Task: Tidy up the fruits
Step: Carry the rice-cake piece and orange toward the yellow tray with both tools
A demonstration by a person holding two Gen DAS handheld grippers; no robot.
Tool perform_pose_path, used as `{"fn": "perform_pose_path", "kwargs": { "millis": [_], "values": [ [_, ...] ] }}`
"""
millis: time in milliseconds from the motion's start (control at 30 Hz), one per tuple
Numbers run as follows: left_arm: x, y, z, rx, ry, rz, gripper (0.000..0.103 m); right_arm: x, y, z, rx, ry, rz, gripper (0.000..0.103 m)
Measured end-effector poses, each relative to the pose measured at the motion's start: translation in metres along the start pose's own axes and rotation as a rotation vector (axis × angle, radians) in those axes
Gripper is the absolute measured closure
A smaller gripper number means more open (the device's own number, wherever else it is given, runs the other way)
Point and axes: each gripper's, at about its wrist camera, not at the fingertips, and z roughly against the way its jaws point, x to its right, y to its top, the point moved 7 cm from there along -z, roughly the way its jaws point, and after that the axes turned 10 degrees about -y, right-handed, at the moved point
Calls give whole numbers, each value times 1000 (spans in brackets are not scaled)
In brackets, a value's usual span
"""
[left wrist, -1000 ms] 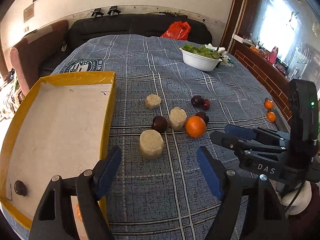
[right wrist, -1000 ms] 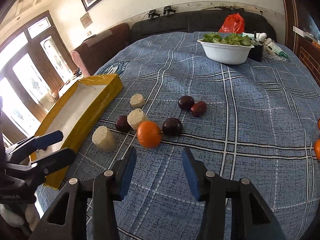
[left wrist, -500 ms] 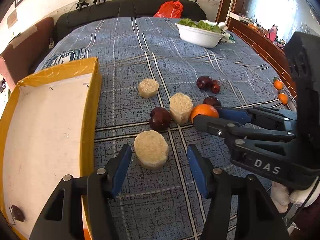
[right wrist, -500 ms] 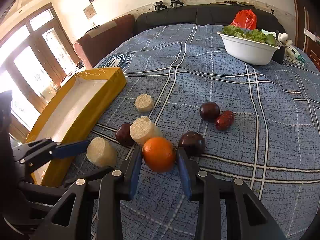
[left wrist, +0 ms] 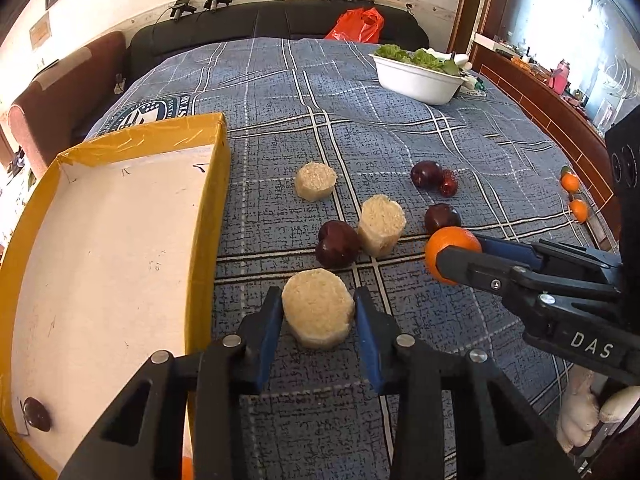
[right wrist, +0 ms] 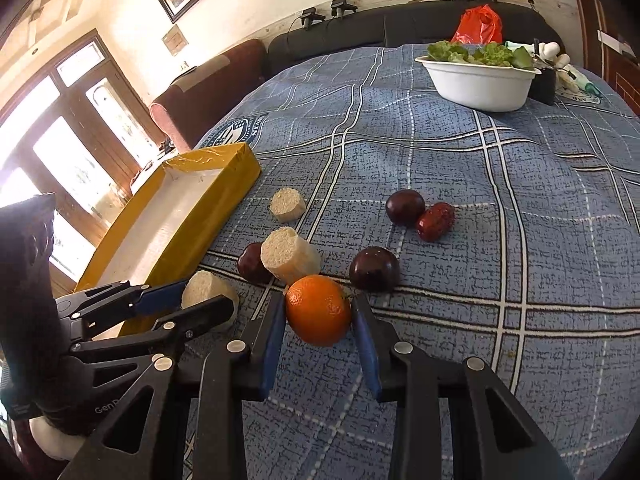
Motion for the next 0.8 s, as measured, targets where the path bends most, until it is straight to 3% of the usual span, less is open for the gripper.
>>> {"fn": "perform_pose_path", "kwargs": {
  "millis": [467, 800],
  "values": [
    [4, -5, 47, 96, -20, 66, 68, -7, -8, 29, 28, 17, -8, 66],
    [-28, -27, 76, 142, -18, 196, 68, -35, -13, 46, 46, 40, 28, 66]
  ]
}}
